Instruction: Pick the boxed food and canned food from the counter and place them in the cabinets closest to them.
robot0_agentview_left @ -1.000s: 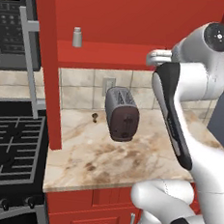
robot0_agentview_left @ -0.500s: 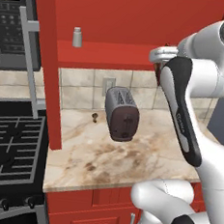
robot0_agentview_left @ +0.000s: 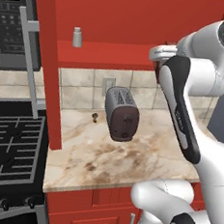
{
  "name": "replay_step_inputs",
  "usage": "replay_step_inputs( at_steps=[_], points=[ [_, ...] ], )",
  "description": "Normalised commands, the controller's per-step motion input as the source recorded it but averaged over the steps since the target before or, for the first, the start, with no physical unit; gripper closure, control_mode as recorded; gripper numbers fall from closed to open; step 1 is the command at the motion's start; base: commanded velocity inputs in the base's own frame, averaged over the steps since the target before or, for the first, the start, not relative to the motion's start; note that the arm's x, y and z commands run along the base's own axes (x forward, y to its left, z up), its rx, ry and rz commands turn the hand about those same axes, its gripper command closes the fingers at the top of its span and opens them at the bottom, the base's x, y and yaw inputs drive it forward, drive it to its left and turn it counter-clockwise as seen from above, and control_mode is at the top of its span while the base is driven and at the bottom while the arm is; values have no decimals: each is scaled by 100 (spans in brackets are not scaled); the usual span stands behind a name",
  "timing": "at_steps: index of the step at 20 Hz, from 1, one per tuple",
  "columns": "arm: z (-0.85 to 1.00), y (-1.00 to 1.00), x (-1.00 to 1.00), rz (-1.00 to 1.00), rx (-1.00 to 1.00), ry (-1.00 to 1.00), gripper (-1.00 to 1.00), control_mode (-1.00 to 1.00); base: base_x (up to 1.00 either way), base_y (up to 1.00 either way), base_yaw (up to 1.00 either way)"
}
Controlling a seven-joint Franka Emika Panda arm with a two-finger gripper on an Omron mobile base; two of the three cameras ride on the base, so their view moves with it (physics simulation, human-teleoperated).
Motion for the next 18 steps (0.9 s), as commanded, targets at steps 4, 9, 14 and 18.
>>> replay_step_inputs(
  at_steps=[4, 9, 14, 18],
  points=[
    [2, 0, 37, 0, 0, 0, 100, -100, 0, 0, 0],
    [3, 0, 42, 0, 1, 1, 100, -100, 0, 0, 0],
    [9, 0, 44, 0, 1, 2, 100, -100, 0, 0, 0],
    [8, 0, 37, 0, 0, 2, 100, -100, 0, 0, 0]
  ],
)
